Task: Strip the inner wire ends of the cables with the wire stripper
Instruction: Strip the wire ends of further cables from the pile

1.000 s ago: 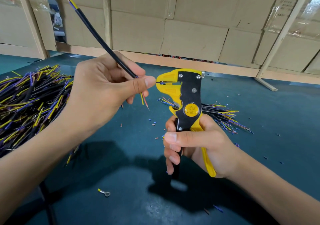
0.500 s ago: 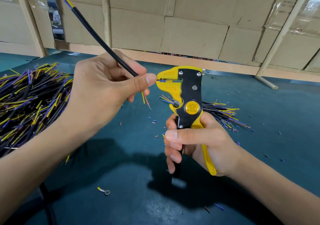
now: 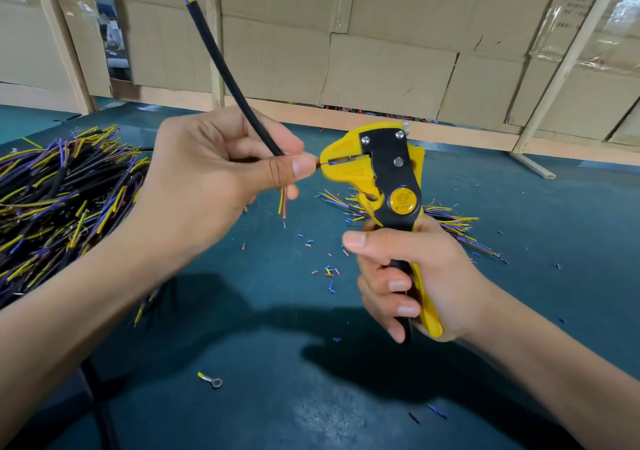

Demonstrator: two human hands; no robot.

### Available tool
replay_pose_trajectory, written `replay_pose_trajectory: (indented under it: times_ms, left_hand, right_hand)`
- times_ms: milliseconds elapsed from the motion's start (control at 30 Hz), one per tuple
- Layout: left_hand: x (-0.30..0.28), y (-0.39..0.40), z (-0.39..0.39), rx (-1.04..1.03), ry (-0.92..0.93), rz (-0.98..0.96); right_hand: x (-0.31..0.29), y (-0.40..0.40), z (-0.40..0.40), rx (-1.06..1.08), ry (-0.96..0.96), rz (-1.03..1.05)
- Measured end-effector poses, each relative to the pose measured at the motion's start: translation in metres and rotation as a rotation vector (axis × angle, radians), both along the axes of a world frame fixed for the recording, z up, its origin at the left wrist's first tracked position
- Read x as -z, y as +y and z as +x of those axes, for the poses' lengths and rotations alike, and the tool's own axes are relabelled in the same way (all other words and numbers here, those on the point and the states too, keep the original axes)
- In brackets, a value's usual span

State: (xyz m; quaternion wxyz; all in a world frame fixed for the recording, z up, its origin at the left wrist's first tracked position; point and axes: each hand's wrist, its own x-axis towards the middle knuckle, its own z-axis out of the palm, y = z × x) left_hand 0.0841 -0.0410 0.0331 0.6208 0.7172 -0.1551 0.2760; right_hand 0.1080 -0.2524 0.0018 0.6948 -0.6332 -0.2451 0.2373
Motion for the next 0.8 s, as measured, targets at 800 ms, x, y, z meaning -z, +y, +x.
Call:
replay_pose_trajectory:
  times_ms: [800]
  left_hand:
    - [0.028, -0.011, 0.010, 0.393, 0.452, -0.316]
  right_hand:
    - [0.015, 0.014, 0.003, 0.189, -0.060, 0.162]
